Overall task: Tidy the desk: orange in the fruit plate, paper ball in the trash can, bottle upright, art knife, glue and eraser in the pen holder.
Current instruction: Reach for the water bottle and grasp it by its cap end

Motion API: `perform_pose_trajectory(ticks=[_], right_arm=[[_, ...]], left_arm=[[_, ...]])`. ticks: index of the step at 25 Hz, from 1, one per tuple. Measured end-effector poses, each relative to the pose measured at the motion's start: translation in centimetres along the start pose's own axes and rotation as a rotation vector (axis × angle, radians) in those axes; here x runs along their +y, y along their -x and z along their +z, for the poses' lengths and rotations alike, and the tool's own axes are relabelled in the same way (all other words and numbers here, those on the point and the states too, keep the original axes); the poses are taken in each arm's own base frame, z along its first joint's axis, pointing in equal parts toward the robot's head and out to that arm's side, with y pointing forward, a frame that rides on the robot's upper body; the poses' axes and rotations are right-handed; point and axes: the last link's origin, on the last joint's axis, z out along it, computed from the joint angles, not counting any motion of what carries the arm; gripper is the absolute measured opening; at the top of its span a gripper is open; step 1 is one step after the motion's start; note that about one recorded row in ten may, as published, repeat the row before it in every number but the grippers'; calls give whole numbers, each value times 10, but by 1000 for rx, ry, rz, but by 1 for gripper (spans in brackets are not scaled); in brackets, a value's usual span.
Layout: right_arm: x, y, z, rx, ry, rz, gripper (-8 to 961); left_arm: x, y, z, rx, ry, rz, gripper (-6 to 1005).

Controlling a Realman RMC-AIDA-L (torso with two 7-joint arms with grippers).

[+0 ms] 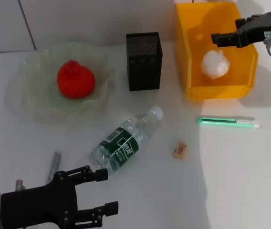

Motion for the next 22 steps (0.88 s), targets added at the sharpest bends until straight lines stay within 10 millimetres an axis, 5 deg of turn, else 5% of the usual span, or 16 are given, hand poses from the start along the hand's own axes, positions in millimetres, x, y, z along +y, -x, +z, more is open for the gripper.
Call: perform_pose_trajectory(ticks=[5,12,16,17,22], right_arm=[[9,-8,-35,-33,150,77,765],[10,-88,-78,-334,342,188,763],[12,-121,-92,-399,386,97,762],[22,-142,-94,-397,432,15,762],[43,-170,-91,-326,548,-73,763]], left_arm=[[-1,-1,-1,10,-8,0,801],[-4,-7,-4,62,-43,22,801],[-9,-9,-6,72,-78,35,801],[-9,-9,-6,72,-78,35,801],[-25,-25,-4,76,-114,56,801]])
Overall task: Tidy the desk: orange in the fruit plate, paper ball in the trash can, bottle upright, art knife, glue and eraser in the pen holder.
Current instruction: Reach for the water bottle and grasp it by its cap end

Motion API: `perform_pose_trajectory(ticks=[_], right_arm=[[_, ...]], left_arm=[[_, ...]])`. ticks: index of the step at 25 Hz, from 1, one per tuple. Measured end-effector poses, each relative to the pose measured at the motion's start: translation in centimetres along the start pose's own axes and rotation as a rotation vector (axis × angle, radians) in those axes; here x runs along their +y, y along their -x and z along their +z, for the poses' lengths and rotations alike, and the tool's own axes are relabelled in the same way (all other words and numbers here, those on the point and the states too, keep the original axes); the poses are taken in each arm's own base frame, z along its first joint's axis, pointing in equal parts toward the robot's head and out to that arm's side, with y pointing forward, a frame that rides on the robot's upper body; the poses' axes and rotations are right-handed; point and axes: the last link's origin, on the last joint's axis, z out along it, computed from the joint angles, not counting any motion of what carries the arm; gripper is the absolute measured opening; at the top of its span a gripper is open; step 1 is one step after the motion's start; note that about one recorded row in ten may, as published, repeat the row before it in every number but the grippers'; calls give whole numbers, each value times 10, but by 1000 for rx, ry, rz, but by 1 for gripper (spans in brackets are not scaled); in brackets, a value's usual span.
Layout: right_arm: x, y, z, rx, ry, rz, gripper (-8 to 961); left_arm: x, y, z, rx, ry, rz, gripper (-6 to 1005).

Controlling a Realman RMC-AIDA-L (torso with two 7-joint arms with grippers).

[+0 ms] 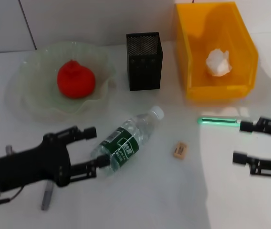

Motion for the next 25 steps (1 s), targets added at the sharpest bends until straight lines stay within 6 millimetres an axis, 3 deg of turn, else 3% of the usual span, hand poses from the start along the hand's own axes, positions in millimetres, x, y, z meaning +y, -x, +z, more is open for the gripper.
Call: perform_pose_trajectory(ticks=[5,6,8,11,13,14,18,25], right_arm=[[21,-19,-2,-2,74,44,763],[27,-26,-4,-3,89,34,763],[37,-37,-7,-4,111,14,763],[46,-51,-8,4,138,14,763],[51,-56,-9,22,159,33,763],[52,-58,-10,32,165,38,763],[56,-66,-21,40,130,28,763],[59,-65,-31,-15,106,9,762]], left_arm=[[-30,-44,24,-75,-22,5,801],[-38,-64,43,-139,-33,23,801],[-40,-74,56,-177,-35,39,801],[-41,-100,98,-309,-54,85,801],[-41,-109,117,-389,-75,88,801],[-41,-109,117,-389,-75,88,801],[-42,-126,157,-538,-158,64,801],[-41,-133,176,-599,-232,8,801]])
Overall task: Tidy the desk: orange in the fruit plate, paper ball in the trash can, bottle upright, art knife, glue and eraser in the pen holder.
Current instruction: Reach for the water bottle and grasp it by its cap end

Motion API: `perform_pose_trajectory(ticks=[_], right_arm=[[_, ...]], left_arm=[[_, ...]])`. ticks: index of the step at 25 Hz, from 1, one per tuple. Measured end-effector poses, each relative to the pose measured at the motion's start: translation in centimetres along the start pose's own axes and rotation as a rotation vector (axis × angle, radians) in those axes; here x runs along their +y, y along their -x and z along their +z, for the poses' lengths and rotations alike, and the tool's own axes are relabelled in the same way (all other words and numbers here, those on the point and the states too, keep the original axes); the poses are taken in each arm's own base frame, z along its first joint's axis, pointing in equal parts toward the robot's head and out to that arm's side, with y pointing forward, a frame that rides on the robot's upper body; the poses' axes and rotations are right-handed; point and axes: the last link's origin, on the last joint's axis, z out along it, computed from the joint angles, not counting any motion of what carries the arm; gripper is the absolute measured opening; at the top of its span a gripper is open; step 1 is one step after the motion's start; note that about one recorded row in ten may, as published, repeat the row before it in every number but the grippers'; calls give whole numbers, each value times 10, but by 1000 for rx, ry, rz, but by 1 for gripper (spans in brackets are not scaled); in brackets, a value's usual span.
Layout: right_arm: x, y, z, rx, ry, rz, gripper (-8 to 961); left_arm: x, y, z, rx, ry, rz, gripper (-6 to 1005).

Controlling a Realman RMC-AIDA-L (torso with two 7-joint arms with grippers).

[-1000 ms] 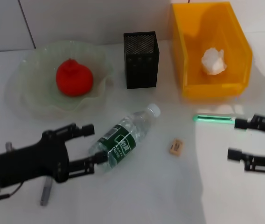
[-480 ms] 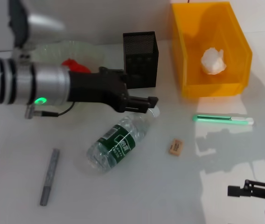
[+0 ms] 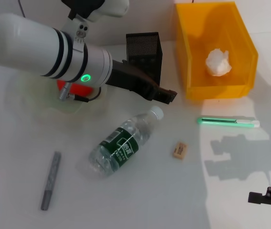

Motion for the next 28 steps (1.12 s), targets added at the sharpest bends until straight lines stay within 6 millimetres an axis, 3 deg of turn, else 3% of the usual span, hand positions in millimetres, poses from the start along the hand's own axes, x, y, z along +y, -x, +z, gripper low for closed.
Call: perform_pose_trajectory(ticks=[9,18,28], right_arm=[[-9,10,10,-23,46,-80,762],[-19,19,29,-44,101,-89,762],[-26,23,44,-37,141,-100,761]], left_arm=[[4,0,11,-91,-47,-36,801],[-19,26,17,-178,-154,-94,801],[-7,22,16,-211,-103,-33,802]])
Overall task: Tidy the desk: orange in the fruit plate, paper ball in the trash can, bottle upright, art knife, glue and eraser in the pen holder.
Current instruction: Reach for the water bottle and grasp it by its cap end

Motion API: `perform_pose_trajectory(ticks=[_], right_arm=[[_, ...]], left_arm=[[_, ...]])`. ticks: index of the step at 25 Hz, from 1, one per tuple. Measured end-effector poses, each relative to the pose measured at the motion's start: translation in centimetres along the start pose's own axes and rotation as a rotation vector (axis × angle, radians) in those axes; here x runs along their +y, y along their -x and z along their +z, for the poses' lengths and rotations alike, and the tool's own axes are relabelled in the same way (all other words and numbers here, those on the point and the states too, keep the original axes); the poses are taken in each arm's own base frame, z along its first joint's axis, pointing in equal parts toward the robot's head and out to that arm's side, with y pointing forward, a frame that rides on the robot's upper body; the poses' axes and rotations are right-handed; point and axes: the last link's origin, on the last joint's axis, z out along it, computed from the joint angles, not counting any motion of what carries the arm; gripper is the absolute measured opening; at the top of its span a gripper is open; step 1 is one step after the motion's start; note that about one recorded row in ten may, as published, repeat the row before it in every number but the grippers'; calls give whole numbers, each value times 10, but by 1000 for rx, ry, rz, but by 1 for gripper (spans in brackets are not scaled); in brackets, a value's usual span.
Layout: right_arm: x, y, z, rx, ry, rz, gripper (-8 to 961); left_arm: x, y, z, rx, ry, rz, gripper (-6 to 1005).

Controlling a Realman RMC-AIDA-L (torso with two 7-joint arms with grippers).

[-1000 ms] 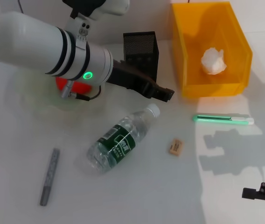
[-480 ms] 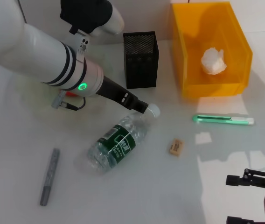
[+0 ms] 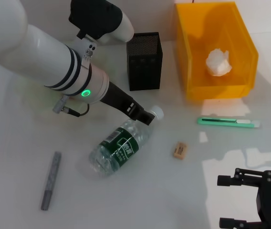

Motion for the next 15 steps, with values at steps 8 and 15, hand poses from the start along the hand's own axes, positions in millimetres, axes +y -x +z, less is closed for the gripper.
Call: perform_pose_trajectory(ticks=[8,15], right_arm=[[-2,4,1,11,37,13,761],[-3,7,-22,3,-30,41,761]], left_arm=[[8,6,-1,-39,26,32,802],[16,10,1,-63,35,68,802]])
